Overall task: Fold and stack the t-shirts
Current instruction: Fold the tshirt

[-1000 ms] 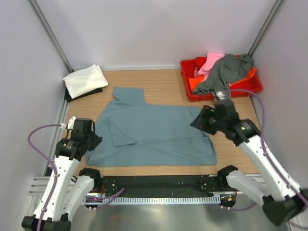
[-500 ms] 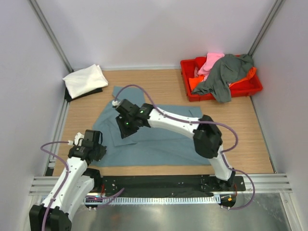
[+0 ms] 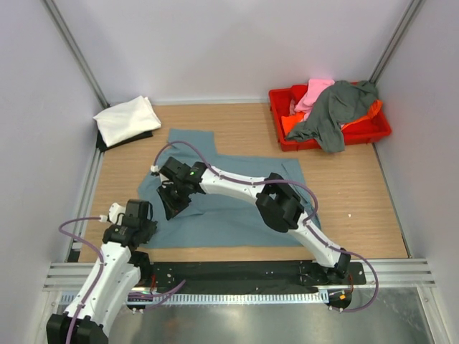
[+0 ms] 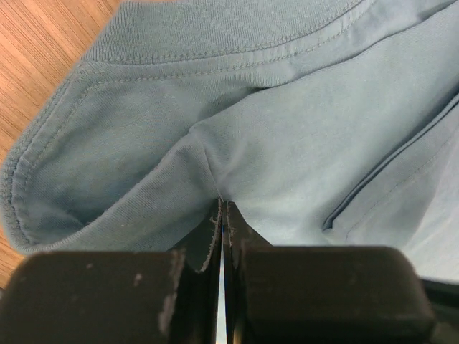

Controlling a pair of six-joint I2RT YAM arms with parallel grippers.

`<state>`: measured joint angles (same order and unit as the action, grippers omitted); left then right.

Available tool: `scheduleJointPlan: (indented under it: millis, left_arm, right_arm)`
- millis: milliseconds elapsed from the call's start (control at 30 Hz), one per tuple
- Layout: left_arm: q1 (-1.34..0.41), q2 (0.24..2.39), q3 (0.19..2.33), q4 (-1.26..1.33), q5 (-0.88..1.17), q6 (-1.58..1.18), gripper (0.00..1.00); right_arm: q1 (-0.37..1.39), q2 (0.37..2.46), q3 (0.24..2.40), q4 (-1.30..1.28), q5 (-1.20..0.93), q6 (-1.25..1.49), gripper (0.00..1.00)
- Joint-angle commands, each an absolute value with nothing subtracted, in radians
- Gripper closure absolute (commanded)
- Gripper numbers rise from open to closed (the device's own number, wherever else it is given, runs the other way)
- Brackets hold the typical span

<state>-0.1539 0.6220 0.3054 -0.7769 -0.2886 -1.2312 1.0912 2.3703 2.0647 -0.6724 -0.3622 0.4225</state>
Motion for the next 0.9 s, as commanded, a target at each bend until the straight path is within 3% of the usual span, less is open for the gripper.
scheduleJointPlan:
  millis: [0, 367, 500, 867]
  left_arm:
    - [-0.146, 0.595, 0.291, -0.776, -0.325, -1.247, 1.0]
    - [-0.146, 0.591, 0.273, -0.75, -0.331, -1.244, 1.0]
    - [-0.146, 0.588, 0.273, -0.749, -0.331, -1.239, 1.0]
    - [-0.146, 0.583, 0.272, -0.747, -0.328, -1.235, 1.0]
  right_arm:
    - [1.094, 2.402, 2.103, -0.609, -0.448, 0.448, 0.74]
    - [1.095, 2.502, 2.143, -0.586, -0.379, 0.459, 0.9]
    - [1.075, 2.481, 2.12, -0.633, -0.218, 0.419, 0.91]
    - [0.867, 2.421, 2.086, -0.742, -0.095, 0.319, 0.92]
